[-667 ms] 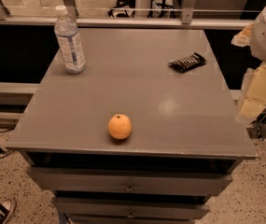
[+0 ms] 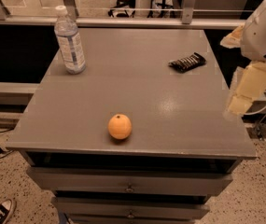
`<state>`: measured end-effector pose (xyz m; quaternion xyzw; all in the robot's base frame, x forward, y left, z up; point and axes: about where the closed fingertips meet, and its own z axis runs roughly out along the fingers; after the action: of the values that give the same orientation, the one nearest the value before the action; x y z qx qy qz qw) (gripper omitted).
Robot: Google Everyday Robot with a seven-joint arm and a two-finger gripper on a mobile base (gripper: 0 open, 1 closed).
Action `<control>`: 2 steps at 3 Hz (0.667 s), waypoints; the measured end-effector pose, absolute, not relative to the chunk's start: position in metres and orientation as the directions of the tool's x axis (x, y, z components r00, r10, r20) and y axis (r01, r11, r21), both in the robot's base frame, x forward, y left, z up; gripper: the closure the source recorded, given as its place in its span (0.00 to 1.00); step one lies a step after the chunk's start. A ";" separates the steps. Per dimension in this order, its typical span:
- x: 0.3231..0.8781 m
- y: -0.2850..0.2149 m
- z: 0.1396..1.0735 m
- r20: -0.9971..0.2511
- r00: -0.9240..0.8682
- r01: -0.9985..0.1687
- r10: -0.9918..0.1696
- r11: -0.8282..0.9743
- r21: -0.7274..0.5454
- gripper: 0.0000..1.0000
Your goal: Knock blue plastic bottle over
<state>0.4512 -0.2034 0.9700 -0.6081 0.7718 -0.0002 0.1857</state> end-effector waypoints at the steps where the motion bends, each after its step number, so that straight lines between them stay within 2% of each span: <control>1: 0.504 -0.138 0.936 -0.490 -0.142 -0.958 -0.860 0.243 -0.149 0.00; 2: 0.544 -0.082 0.922 -0.620 -0.114 -0.967 -0.777 0.229 -0.109 0.00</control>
Offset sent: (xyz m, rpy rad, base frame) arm 0.1248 0.1572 -0.0641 0.5142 0.0369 0.1177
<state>0.5436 -0.0816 0.9224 -0.5989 0.7281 0.1642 0.2904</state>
